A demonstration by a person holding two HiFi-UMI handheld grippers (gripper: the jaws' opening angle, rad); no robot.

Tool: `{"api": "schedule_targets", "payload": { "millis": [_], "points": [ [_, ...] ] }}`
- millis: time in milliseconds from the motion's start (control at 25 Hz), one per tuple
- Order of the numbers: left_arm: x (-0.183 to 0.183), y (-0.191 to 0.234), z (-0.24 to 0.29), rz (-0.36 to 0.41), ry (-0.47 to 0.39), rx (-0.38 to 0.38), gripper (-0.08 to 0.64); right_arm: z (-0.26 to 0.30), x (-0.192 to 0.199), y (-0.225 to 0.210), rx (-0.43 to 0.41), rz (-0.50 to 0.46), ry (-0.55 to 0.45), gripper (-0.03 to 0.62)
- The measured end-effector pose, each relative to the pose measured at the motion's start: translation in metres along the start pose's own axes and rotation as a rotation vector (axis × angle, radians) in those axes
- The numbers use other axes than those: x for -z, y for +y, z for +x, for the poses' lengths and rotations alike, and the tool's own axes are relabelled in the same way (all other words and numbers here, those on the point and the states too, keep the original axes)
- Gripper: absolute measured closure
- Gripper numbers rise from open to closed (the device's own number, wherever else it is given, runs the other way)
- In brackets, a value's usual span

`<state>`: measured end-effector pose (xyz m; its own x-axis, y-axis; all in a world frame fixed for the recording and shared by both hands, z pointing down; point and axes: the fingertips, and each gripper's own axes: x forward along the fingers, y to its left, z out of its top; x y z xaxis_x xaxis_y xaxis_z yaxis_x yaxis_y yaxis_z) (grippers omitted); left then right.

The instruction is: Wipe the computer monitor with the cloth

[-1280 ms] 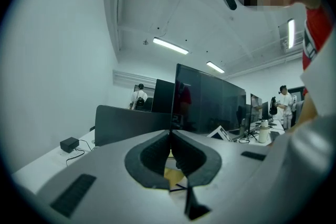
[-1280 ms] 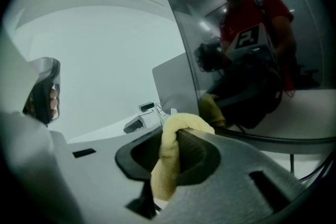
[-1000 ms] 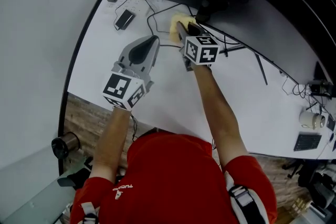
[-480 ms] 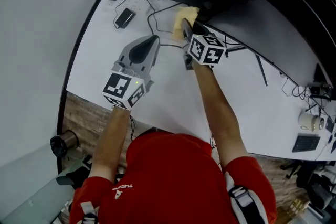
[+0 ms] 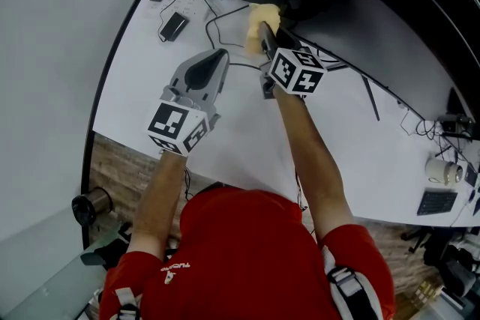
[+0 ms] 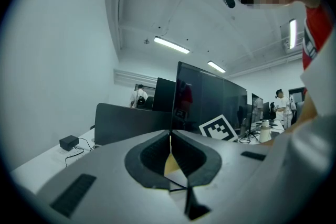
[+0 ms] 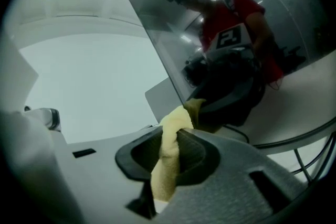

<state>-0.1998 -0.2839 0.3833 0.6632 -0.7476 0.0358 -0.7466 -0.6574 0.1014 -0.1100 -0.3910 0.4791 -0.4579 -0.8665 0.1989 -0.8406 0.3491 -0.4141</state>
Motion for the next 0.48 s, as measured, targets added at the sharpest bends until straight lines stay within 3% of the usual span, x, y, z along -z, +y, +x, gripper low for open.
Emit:
{"api": "schedule_targets", "payload": {
  "millis": [480],
  "points": [
    [0.001, -0.009, 0.007, -0.001, -0.001, 0.013, 0.548, -0.014, -0.047, 0.022, -0.041, -0.060, -0.075, 0.532]
  ]
}}
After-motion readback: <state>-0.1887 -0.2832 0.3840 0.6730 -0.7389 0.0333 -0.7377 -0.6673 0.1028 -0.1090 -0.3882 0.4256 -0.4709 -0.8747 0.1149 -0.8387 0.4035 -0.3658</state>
